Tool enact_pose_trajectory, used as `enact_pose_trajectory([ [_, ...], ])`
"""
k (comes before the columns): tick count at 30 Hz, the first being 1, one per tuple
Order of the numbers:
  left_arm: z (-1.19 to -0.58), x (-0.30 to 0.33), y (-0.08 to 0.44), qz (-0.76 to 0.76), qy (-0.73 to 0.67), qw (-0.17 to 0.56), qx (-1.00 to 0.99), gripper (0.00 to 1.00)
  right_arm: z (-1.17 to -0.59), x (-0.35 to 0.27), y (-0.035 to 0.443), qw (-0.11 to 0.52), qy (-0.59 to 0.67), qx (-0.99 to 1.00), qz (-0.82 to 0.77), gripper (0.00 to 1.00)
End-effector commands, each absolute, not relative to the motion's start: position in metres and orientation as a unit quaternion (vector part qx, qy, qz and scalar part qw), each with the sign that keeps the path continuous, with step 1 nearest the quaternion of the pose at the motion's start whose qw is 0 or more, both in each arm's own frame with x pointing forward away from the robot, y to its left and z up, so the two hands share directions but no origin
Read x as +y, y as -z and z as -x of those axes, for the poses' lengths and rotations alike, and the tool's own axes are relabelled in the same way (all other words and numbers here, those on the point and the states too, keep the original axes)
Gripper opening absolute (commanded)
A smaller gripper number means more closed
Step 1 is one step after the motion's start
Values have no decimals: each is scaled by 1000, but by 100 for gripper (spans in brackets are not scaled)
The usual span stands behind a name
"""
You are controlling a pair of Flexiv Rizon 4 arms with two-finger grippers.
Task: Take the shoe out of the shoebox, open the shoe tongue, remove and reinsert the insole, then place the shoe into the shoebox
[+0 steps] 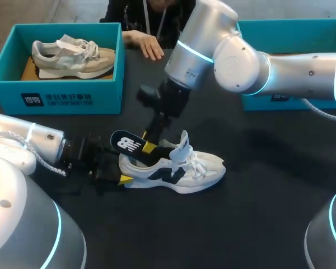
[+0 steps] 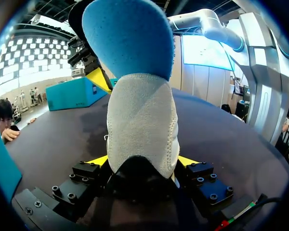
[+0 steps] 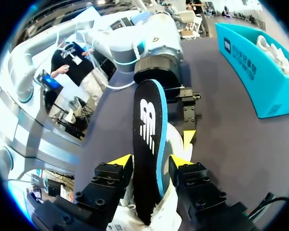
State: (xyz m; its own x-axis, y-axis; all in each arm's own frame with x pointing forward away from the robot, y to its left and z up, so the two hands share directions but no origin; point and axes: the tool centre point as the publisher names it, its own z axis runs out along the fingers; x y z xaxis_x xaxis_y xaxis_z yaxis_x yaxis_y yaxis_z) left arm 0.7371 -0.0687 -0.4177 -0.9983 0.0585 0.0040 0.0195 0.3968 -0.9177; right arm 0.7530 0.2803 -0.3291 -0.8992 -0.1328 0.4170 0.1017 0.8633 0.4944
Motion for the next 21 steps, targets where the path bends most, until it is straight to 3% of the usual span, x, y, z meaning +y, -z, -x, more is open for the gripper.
enact_pose_trajectory([
  [1, -736, -69, 421, 23, -548, 16, -836, 0, -753, 285, 334, 230, 261, -937, -10, 44],
  [9, -736, -69, 421, 23, -548, 16, -836, 0, -750, 285, 336, 234, 259, -937, -9, 30],
  [10, -736, -69, 421, 23, -548, 16, -836, 0, -750, 284, 336, 234, 258, -937, -9, 25],
  [12, -736, -69, 421, 23, -548, 16, -836, 0, -750, 283, 335, 232, 258, -938, -8, 4],
  [13, -736, -69, 421, 23, -548, 16, -836, 0, -750, 283, 334, 230, 258, -938, -8, 0],
  [21, -736, -69, 421, 23, -548, 16, -836, 0, -753, 286, 325, 227, 262, -938, -15, 0],
])
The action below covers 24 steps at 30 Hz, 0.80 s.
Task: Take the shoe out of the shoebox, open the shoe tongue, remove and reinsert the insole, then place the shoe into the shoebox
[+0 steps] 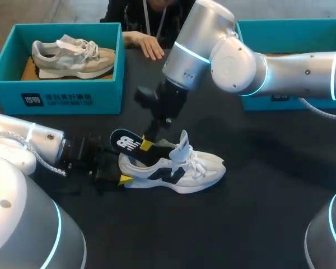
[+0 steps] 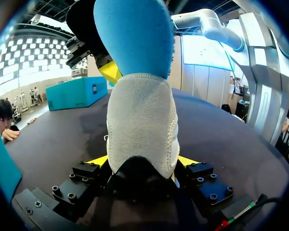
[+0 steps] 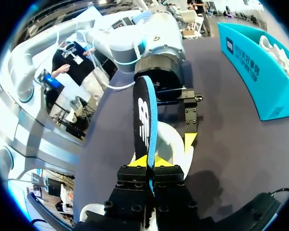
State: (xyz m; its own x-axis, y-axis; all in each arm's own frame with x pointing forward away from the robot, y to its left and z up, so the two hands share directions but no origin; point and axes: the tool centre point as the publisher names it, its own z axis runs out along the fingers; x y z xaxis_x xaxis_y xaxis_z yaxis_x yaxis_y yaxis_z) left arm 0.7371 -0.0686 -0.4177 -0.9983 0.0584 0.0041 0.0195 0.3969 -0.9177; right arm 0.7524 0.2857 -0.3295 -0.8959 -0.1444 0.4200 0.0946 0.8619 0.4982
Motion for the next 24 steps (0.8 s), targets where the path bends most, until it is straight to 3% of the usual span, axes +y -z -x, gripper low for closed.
enact_pose_trajectory([
  [1, -736, -69, 421, 23, -548, 16, -836, 0, -753, 286, 323, 226, 263, -938, -15, 0],
  [24, -736, -69, 421, 23, -548, 16, -836, 0, -789, 300, 259, 138, 367, -919, 33, 0],
])
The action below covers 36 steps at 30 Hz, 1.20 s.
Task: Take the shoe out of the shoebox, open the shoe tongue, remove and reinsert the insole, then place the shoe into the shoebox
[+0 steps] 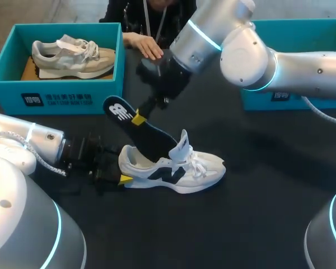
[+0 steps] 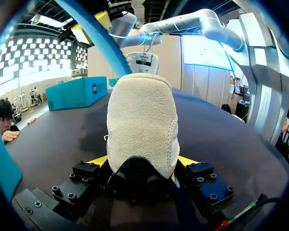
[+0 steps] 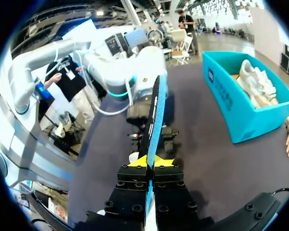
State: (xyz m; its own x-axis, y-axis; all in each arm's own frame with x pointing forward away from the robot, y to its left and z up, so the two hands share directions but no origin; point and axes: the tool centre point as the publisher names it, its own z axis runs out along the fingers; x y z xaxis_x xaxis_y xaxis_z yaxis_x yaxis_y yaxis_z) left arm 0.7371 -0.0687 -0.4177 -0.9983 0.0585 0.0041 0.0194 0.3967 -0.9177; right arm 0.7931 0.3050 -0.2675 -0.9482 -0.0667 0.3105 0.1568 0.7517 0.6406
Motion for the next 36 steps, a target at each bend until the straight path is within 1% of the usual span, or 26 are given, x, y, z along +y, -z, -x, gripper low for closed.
enact_pose_trajectory([
  [1, -736, -69, 421, 23, -548, 16, -836, 0, -792, 302, 255, 132, 372, -918, 34, 0],
  [10, -736, -69, 421, 23, -548, 16, -836, 0, -817, 317, 225, 83, 405, -910, 33, 0],
  [21, -736, -69, 421, 23, -548, 16, -836, 0, -850, 328, 199, 30, 437, -899, 30, 0],
  [26, -736, -69, 421, 23, -548, 16, -836, 0, -861, 328, 189, 27, 438, -898, 24, 0],
  [31, -736, -69, 421, 23, -548, 16, -836, 0, -872, 327, 184, 41, 453, -890, 25, 0],
  [36, -736, -69, 421, 23, -548, 16, -836, 0, -877, 325, 179, 32, 465, -884, 34, 0],
])
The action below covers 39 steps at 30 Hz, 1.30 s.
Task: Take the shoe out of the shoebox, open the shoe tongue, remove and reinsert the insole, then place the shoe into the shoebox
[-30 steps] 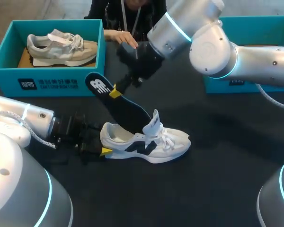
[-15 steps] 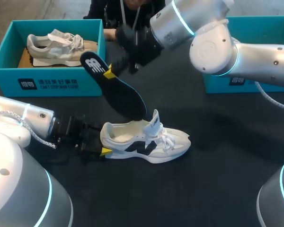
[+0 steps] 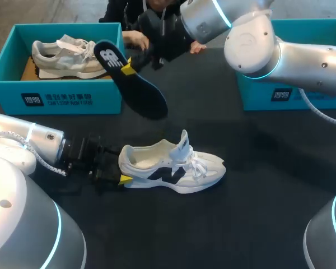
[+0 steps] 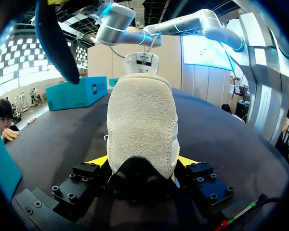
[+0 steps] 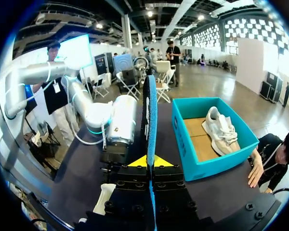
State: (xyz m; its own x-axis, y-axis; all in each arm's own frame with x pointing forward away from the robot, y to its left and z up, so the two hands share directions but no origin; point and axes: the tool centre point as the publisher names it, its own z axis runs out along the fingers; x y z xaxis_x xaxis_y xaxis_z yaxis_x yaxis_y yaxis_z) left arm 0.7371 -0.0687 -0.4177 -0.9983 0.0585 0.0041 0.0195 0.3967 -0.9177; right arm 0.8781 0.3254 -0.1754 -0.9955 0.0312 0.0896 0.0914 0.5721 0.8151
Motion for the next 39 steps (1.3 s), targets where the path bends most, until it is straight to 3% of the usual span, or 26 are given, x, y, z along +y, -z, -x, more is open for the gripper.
enact_pose_trajectory([
  [1, -736, -69, 421, 23, -548, 16, -836, 0, -877, 325, 179, 32, 465, -884, 34, 0],
  [28, -736, -69, 421, 23, -548, 16, -836, 0, -877, 325, 179, 32, 465, -884, 34, 0],
  [39, -736, -69, 421, 23, -548, 16, -836, 0, -898, 270, 149, 124, 498, -856, 55, 0],
])
